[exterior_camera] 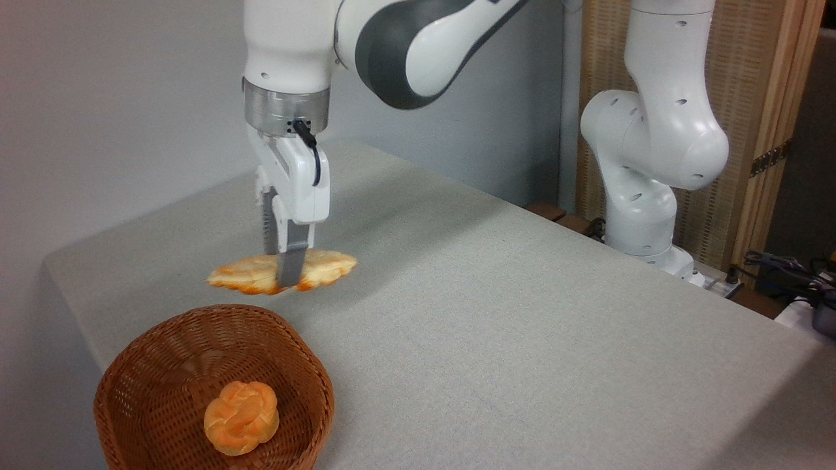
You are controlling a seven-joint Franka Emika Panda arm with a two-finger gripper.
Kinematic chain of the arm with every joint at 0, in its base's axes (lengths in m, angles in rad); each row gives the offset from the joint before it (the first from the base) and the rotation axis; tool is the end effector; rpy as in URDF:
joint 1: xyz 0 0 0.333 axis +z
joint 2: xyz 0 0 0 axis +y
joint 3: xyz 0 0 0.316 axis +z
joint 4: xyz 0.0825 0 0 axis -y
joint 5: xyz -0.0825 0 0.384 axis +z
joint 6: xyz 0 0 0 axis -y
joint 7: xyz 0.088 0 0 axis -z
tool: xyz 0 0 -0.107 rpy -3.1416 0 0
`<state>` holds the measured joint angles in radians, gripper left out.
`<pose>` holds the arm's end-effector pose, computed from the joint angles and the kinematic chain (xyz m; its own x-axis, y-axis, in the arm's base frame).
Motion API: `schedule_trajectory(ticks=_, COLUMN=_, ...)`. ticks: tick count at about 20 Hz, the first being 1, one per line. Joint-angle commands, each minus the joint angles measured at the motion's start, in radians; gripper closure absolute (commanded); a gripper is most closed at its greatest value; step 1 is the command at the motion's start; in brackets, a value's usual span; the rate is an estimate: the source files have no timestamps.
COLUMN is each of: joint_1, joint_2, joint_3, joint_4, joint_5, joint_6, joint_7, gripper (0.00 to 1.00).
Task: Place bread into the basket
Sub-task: 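Carry the croissant over the wicker basket and lower it in, then open the gripper to release the croissant beside the bun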
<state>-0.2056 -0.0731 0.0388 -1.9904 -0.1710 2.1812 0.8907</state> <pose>0.5527 -0.0990 0.5215 0.5243 -0.8023 0.2855 -0.8178 -0.5678 -0.0940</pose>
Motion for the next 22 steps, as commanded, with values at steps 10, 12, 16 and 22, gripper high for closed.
schedule_trajectory(ticks=10, joint_1=-0.003, joint_2=0.127, joint_3=0.015, joint_4=0.045, joint_5=-0.077, joint_6=0.378, joint_7=-0.239, gripper=0.0)
schedule_trajectory(ticks=12, joint_1=-0.003, joint_2=0.133, joint_3=0.015, joint_4=0.053, joint_5=-0.076, joint_6=0.379, joint_7=-0.24, gripper=0.0)
schedule_trajectory(ticks=16, joint_1=-0.003, joint_2=0.134, joint_3=0.015, joint_4=0.053, joint_5=-0.076, joint_6=0.379, joint_7=-0.242, gripper=0.0)
schedule_trajectory(ticks=22, joint_1=-0.005, joint_2=0.102, joint_3=0.015, joint_4=0.053, joint_5=-0.047, joint_6=0.262, joint_7=-0.24, gripper=0.0)
